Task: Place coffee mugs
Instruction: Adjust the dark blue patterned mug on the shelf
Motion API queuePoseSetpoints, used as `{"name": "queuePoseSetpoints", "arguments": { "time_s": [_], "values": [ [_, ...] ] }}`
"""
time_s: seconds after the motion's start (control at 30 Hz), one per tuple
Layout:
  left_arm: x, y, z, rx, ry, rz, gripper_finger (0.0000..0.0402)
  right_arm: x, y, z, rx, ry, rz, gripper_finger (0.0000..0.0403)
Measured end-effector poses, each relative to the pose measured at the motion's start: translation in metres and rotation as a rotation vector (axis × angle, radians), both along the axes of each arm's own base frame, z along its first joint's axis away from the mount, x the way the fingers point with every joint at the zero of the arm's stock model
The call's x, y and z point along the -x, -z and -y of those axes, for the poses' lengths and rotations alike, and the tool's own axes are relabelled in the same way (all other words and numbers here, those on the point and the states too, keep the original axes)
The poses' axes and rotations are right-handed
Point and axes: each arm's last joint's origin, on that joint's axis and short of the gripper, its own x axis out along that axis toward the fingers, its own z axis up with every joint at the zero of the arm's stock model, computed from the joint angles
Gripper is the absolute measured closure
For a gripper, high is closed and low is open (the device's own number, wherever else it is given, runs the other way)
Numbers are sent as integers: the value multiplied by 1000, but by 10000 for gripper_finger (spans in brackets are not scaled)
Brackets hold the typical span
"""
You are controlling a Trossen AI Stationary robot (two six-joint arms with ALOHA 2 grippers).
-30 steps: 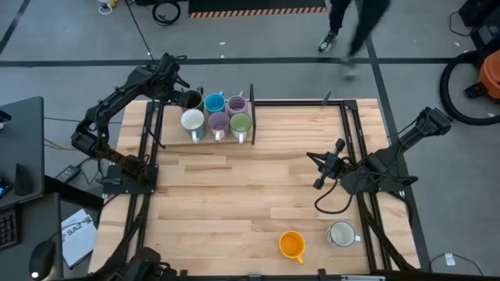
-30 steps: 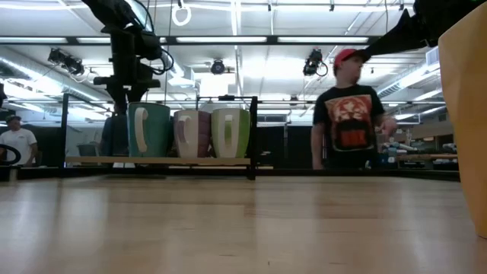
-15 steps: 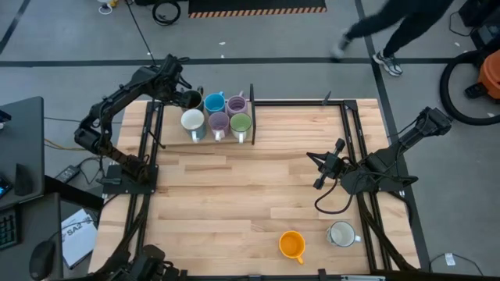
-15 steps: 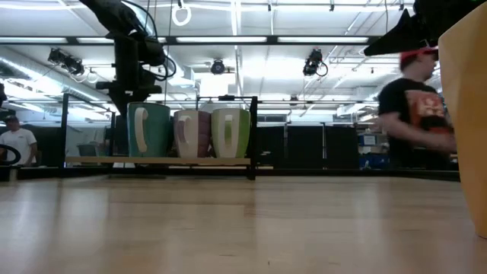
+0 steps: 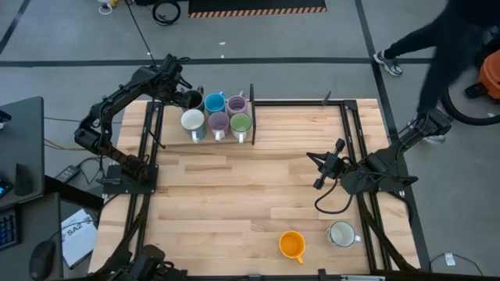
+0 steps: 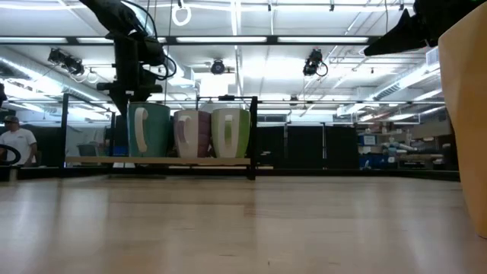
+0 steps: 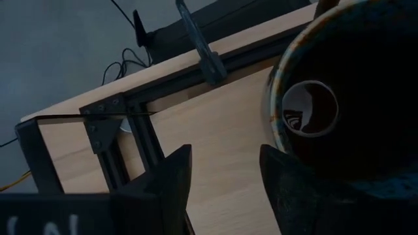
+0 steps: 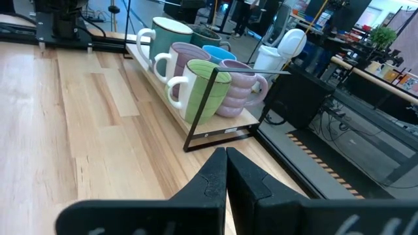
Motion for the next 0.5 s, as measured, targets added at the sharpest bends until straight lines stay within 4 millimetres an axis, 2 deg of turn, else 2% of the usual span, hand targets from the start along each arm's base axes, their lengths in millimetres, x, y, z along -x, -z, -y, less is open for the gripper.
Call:
{"name": "queuePoseSetpoints", "arguments": {
  "time_s": [0.2,0.5],
  "values": [
    [0,0,0,4,-10,2,183,0,0,0,0,0,0,391],
    [0,0,1,10,-2,-4,186,0,0,0,0,0,0,391]
  ]
}}
